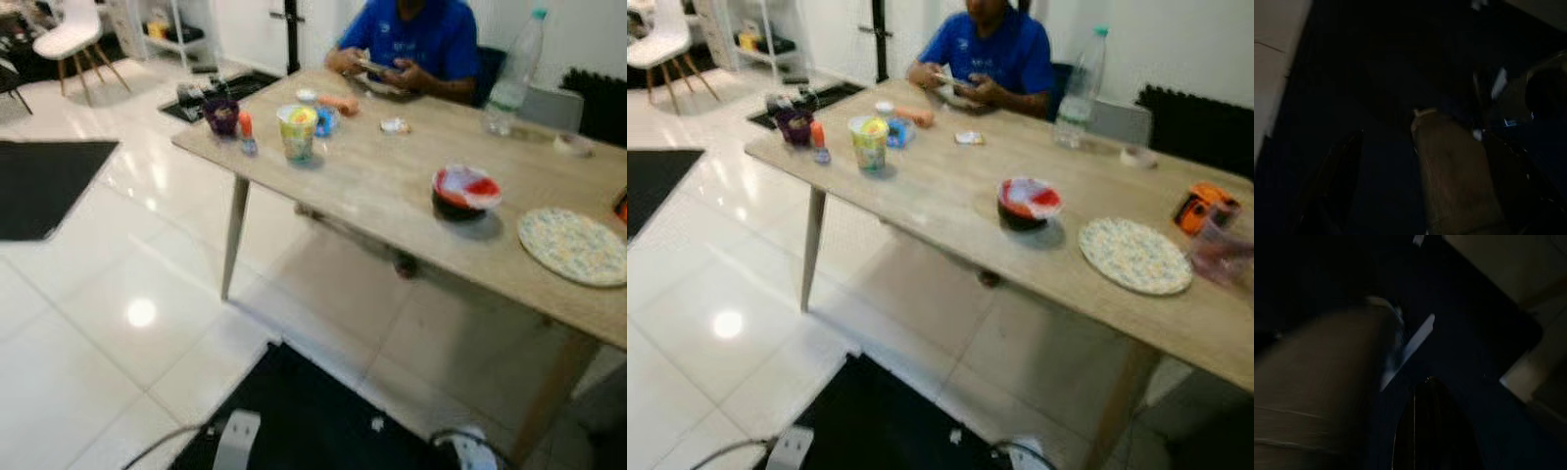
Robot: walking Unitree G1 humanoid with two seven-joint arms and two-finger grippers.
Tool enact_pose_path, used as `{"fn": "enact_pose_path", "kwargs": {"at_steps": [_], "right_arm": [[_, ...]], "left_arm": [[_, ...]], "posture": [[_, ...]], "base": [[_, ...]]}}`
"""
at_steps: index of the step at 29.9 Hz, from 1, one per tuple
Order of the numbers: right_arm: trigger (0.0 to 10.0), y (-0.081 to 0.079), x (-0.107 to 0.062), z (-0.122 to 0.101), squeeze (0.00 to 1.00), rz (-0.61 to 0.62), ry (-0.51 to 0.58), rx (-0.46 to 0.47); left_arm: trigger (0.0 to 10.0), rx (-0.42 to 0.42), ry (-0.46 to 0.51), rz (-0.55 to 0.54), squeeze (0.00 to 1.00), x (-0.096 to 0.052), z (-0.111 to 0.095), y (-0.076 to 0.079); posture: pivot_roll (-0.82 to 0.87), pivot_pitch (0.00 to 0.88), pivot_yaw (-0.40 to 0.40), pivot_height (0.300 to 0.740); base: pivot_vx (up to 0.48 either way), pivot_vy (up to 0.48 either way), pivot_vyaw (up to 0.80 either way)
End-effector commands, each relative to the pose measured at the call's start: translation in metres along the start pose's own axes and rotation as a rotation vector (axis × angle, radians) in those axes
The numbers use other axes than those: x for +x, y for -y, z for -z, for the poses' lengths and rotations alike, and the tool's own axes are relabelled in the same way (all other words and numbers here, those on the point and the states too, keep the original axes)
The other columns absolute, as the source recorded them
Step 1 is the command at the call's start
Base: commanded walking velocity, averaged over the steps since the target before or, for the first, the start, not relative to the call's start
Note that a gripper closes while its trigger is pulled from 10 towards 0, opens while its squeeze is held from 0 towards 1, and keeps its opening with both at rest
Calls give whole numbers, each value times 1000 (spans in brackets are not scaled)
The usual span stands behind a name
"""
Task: Restocking fridge
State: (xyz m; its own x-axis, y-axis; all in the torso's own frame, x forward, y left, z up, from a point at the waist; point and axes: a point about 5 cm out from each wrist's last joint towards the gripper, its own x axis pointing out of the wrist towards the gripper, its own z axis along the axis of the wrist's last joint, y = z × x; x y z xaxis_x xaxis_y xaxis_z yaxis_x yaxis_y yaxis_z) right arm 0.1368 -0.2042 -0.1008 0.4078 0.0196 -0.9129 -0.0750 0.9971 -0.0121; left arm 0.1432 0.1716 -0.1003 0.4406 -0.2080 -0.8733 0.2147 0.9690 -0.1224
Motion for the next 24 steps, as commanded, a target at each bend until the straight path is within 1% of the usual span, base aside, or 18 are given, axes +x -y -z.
{"fn": "enact_pose_path", "kwargs": {"at_steps": [1, 6, 10, 14, 19, 21, 24], "right_arm": [[10000, 5, -1, -1, 0, 19, 0, 0], [10000, 5, -1, -1, 0, 20, 1, 1], [10000, 5, -1, -1, 0, 19, 1, 0], [10000, 5, -1, -1, 0, 19, 1, 0], [10000, 5, -1, -1, 0, 18, 1, -2], [10000, 4, -1, -2, 0, 17, 2, -3], [10000, 4, 0, -2, 0, 17, 2, -3]], "left_arm": [[10000, 6, -7, 2, 0, 0, 1, 2], [10000, -13, 2, -15, 0, 0, 0, 0], [10000, -7, -3, -2, 0, 0, 0, 1], [10000, 12, -19, 16, 0, 0, 2, 2], [10000, 1, -18, 13, 0, 0, 2, 2], [10000, -4, -16, 8, 0, 0, 2, 2], [10000, -14, -11, 3, 0, 0, 2, 2]], "posture": [[17, 0, 5, 740], [17, 0, 5, 740], [17, 0, 5, 740], [17, 0, 5, 740], [17, 0, 5, 740], [17, 0, 6, 740], [17, 0, 6, 740]], "base": [[274, 0, 0], [0, 0, 0], [0, 0, 0], [0, -461, 0], [0, -461, 0], [0, -326, 0], [0, 0, 0]]}}
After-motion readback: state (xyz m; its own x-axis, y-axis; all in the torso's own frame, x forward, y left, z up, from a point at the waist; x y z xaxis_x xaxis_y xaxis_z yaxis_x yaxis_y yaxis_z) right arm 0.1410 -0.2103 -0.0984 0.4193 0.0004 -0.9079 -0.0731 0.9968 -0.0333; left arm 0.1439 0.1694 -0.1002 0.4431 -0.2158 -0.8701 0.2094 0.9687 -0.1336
